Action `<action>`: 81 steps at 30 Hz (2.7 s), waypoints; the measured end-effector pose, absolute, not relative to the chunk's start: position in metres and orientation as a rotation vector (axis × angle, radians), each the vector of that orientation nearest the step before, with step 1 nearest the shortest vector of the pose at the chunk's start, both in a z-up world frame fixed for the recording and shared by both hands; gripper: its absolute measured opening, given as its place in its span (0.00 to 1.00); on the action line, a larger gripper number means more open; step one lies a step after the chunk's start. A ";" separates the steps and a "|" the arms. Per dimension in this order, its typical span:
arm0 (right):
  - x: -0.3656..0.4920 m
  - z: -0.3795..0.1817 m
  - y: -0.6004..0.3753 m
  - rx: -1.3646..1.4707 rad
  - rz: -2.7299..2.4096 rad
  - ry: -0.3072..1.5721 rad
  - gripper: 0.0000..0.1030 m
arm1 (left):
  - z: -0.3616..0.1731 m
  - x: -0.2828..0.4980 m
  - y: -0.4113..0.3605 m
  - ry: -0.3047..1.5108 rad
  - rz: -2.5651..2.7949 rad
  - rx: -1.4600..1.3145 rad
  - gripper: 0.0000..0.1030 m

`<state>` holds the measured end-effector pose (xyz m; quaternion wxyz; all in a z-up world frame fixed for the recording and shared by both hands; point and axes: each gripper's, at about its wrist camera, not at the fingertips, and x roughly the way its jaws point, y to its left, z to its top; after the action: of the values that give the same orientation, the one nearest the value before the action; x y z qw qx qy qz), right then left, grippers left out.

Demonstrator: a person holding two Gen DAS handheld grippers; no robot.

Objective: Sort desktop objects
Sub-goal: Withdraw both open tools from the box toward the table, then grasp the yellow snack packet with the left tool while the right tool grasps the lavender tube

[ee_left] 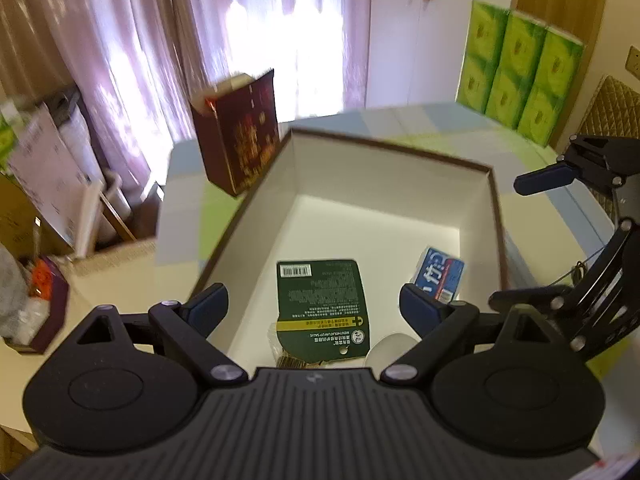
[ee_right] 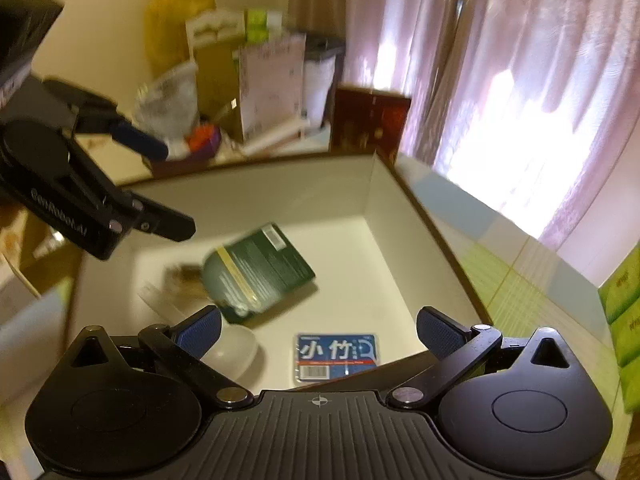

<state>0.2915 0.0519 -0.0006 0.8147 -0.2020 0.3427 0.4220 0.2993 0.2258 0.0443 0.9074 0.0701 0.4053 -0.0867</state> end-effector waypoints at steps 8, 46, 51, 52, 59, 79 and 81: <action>0.239 0.026 -0.005 -0.312 0.904 0.659 0.98 | 0.070 0.228 0.214 0.744 -0.191 0.052 0.88; 0.133 -0.070 -0.232 0.016 0.443 1.099 0.98 | -0.103 0.164 0.113 1.008 -0.198 -0.715 0.51; 0.138 -0.073 -0.239 0.005 0.450 1.109 0.98 | -0.117 0.174 0.118 0.962 -0.124 -0.858 0.51; 0.139 -0.074 -0.240 0.001 0.451 1.112 0.98 | -0.120 0.176 0.118 0.955 -0.114 -0.876 0.50; 0.146 -0.082 -0.253 -0.012 0.453 1.138 0.98 | -0.143 0.189 0.118 0.948 -0.045 -0.960 0.20; 0.198 -0.088 -0.257 0.063 0.379 1.023 0.97 | -0.143 0.102 0.154 0.961 -0.077 -1.048 0.00; 0.216 -0.087 -0.254 0.102 0.337 0.998 0.83 | -0.143 0.098 0.157 0.958 -0.070 -1.057 0.00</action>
<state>0.2155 -0.2540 -0.0865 0.8633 0.0484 0.4760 0.1605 0.0984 0.1568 -0.1431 0.7556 -0.4848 0.4392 -0.0321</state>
